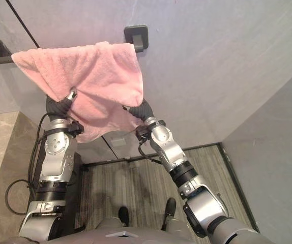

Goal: Organize washtable

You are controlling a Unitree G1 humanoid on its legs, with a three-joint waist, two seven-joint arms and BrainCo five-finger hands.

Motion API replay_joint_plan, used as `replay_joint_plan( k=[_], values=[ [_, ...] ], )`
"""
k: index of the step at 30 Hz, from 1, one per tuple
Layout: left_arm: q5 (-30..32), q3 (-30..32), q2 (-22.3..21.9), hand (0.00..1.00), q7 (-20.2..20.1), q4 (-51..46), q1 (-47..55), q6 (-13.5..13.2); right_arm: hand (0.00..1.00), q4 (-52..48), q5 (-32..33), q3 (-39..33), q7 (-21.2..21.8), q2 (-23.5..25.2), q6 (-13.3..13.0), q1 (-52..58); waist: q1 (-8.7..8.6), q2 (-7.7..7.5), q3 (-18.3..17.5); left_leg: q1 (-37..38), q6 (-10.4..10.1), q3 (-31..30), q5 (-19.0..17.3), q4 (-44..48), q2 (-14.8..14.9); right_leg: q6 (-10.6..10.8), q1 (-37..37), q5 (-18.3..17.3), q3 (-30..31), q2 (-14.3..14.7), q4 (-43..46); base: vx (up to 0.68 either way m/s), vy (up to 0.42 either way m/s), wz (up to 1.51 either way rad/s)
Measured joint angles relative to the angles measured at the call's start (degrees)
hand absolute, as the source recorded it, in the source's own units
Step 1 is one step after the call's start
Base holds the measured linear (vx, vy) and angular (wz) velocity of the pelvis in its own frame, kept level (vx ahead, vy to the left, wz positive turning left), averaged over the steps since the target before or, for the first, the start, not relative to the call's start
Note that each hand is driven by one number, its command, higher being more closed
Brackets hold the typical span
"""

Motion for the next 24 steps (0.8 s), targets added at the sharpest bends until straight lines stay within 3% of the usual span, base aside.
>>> replay_joint_plan(
  k=[8, 18, 24],
  values=[
    [1.8, 1.7, 0.2, 1.00, -1.9, -1.0, 2.3, -1.4, 1.00, 3.6, -0.4, -3.0, 2.1, -0.2, -0.2, 0.6, 0.85, 0.01, -0.5, 0.1, 0.2, -0.4, 0.6, -1.2, 0.0, 0.0, 0.4, 0.0, -0.7, -0.1, -0.1, -0.03, -0.001, 0.04],
    [2.0, 1.6, 0.7, 1.00, -5.3, 6.4, -4.1, -1.3, 1.00, 20.8, -0.6, -10.5, 2.2, -0.2, -0.2, -13.0, 2.16, 0.01, -0.5, 1.4, -0.2, -2.0, 4.2, -5.5, -0.1, 0.1, 0.5, -0.1, -2.8, 0.2, 0.0, 0.00, -0.010, 0.11],
    [1.6, 1.6, 0.8, 1.00, -5.5, 8.3, -5.7, -0.9, 1.00, 23.4, -0.5, -11.9, 2.2, -0.1, -0.1, -15.4, 2.81, 0.01, -0.5, 1.5, -0.2, -2.0, 4.2, -5.4, -0.2, 0.1, 0.6, -0.1, -2.8, 0.2, 0.0, 0.00, 0.000, 0.01]
  ],
)
